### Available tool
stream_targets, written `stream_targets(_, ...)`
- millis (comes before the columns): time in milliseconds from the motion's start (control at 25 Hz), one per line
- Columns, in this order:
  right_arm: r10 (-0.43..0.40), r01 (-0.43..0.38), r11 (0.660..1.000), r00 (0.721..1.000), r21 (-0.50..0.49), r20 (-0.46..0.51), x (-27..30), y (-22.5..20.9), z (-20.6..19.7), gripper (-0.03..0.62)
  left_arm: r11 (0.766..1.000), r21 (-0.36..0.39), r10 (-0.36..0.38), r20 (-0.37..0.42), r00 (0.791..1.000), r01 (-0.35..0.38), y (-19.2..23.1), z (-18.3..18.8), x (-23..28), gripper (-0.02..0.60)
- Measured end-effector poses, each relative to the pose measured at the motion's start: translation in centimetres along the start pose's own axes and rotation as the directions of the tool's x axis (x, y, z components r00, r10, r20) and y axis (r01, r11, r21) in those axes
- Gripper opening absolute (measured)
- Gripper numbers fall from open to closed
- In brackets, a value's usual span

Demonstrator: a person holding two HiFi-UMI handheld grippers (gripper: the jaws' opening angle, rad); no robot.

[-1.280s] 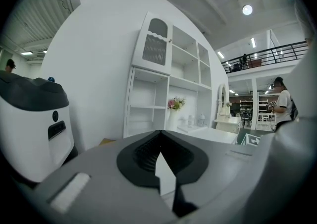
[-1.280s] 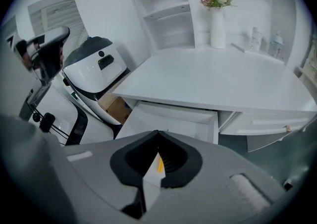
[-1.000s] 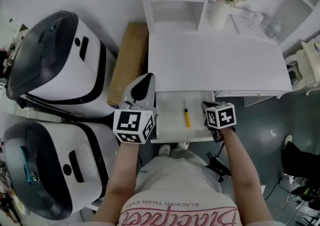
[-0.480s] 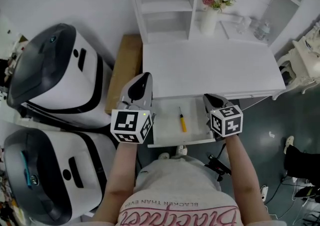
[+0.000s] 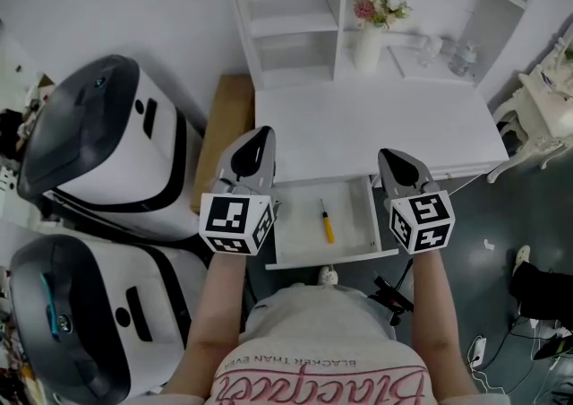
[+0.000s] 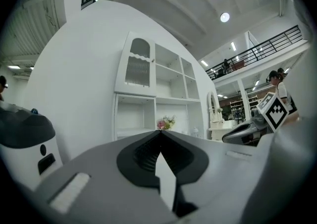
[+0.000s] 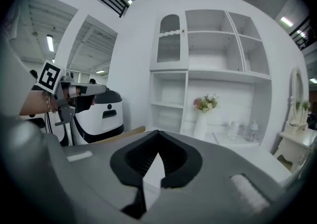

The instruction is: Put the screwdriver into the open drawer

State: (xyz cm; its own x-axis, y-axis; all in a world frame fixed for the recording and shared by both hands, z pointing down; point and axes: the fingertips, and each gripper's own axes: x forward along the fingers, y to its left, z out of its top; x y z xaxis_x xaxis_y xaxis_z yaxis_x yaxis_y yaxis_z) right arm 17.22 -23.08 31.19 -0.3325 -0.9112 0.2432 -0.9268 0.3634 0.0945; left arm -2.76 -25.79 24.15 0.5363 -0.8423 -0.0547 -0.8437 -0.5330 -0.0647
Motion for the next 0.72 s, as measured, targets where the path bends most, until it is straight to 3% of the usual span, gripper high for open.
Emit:
stream_targets(160,-0.042,0.044,0.999,0.997,-0.028,0.07,-1.2,-0.4,2.4,0.002,1.0,0.008,0.005,0.021,1.0,-0.005,0.2,0.8,0.1,0.015)
stream_targets(520,-0.107,0.105,0.994,0.968,0.02,0.227,-4.4,-0.9,7.1,0.002,1.0,0.015,0.026,0.078,0.997,-0.028,0.9,2.9,-0.7,0.015)
stream_targets(720,-0.118,0.125,0.992,0.958,-0.011,0.262,-5.0,-0.9,9.2,0.002,0.999,0.036,0.028,0.109,0.994,-0.032,1.2,4.3,-0.9,0.015)
